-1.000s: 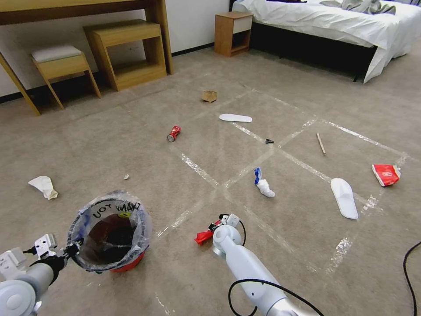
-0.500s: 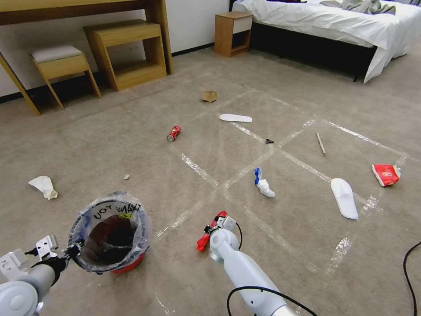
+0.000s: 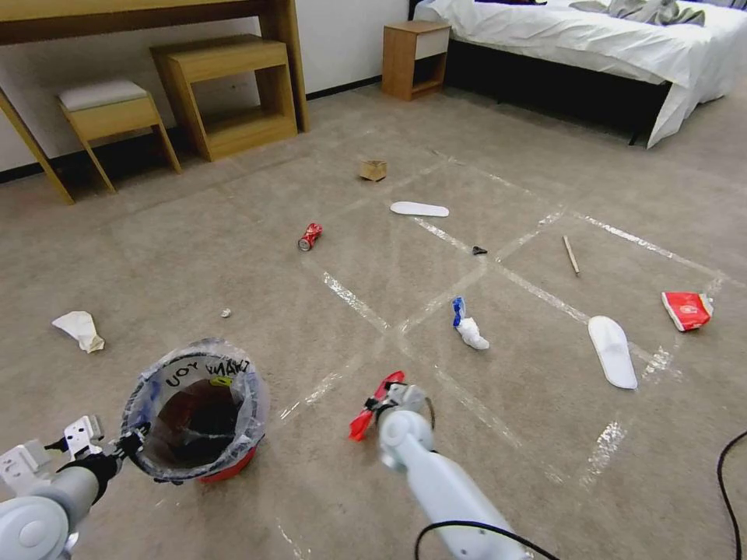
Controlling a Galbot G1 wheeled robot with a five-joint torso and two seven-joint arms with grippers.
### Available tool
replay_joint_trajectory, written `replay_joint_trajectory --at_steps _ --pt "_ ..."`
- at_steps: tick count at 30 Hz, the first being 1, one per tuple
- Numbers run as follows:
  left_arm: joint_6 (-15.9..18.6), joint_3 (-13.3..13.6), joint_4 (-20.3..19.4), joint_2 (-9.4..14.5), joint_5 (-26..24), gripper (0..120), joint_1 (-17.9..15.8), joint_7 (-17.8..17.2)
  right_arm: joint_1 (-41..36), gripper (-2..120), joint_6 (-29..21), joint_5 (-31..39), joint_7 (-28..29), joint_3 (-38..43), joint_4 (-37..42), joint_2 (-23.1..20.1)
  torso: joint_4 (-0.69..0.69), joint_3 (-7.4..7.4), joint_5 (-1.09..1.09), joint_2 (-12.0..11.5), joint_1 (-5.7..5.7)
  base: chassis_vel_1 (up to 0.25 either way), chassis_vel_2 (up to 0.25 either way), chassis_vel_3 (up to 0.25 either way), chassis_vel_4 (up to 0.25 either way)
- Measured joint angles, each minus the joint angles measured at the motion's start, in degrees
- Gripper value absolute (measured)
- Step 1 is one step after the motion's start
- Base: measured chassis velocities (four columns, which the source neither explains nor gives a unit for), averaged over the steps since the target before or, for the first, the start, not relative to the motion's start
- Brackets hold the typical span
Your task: Pick up the trash bin and place the garbage on the floor into it.
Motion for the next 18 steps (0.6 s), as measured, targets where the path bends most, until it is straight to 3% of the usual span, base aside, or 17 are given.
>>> replay_joint_trajectory --at_steps 3,12,16,18 --pt "0.46 -0.36 -0.79 0.57 -2.51 0 -0.41 -1.24 -0.89 0 1.02 1.1 -1.52 1.08 6.82 -4.16 0.03 0.0 0.01 0.0 0.0 0.0 0.0 0.0 0.0" --pt "1.33 -0.79 -3.18 1.71 -6.65 0 -0.69 -3.11 -1.33 0 3.58 2.11 -4.25 1.44 20.3 -9.83 0.04 0.0 0.01 0.0 0.0 0.0 0.0 0.0 0.0" --pt "1.8 -0.79 -4.41 2.53 -8.64 0 -0.63 -3.87 -0.09 0 7.37 3.92 -8.96 -0.49 28.32 -14.32 0.05 -0.01 0.0 0.0 0.0 0.0 0.0 0.0 0.0" --pt "2.02 -0.69 -5.05 3.13 -9.51 0 -0.61 -4.2 2.33 0 10.2 5.85 -11.7 -2.75 32.84 -18.77 0.04 0.0 0.01 0.0 0.0 0.0 0.0 0.0 0.0"
